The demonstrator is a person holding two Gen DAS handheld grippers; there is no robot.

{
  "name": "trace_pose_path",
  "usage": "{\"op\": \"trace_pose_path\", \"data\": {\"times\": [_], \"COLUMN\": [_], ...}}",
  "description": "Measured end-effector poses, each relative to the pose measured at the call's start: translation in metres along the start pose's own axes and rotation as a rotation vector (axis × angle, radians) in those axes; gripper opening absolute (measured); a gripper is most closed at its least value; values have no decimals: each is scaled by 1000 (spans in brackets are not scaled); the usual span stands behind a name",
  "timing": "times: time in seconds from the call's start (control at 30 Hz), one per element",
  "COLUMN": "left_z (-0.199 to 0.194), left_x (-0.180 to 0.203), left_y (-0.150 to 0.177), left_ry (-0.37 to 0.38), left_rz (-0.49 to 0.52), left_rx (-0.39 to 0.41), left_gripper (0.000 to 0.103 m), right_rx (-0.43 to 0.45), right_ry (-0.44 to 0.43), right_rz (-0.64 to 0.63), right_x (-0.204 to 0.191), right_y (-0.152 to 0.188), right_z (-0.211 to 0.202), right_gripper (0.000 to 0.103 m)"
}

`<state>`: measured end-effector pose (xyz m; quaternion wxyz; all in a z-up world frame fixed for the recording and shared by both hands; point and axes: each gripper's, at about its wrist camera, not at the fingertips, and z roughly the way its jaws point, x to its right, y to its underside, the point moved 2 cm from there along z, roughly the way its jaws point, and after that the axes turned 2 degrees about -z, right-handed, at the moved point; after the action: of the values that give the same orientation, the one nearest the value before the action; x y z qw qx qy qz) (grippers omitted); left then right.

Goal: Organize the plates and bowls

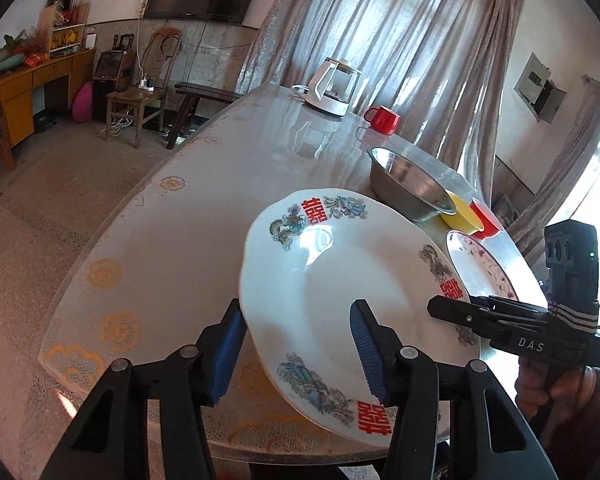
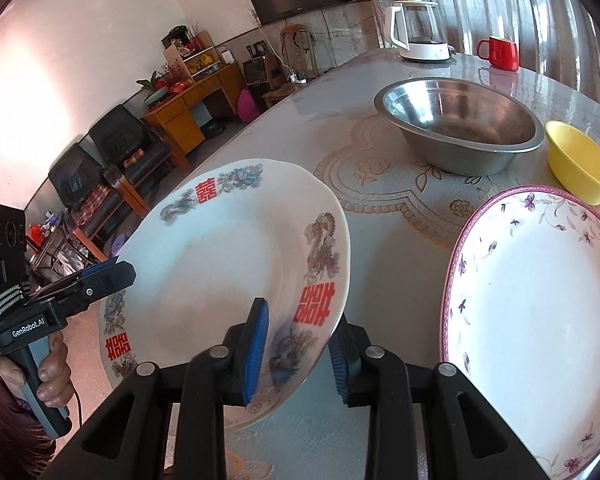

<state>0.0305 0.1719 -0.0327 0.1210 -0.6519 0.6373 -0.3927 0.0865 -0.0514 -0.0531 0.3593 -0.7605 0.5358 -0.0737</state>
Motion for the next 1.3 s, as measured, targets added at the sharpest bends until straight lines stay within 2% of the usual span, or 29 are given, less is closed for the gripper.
{"op": "trace_pose_path", "data": {"times": [0.23,0.63,0.73,0.97,1.3], "left_z": [-2,-1,-1,-7,28], "left_x": [3,17,20,59,133], "left_y": [-6,-16,-22,-45,-46], "left_ry": [-33,-41,-23,40,163], "left_rz": [12,62,54,138,205], "left_rx": [19,46,50,111,47], "left_gripper": [52,51,51,51,51], "right_rx": [-6,64,91,181,252], "right_ry": [14,-34,-54,-42,81], "right_rz": [-24,-33,-36,-6,91], "right_x": [-5,-5,-6,4,50], "right_y": [3,2,0,-5,17], "right_z": [7,-10,-19,-50,-104], "right_gripper": [28,27,27,27,27]}}
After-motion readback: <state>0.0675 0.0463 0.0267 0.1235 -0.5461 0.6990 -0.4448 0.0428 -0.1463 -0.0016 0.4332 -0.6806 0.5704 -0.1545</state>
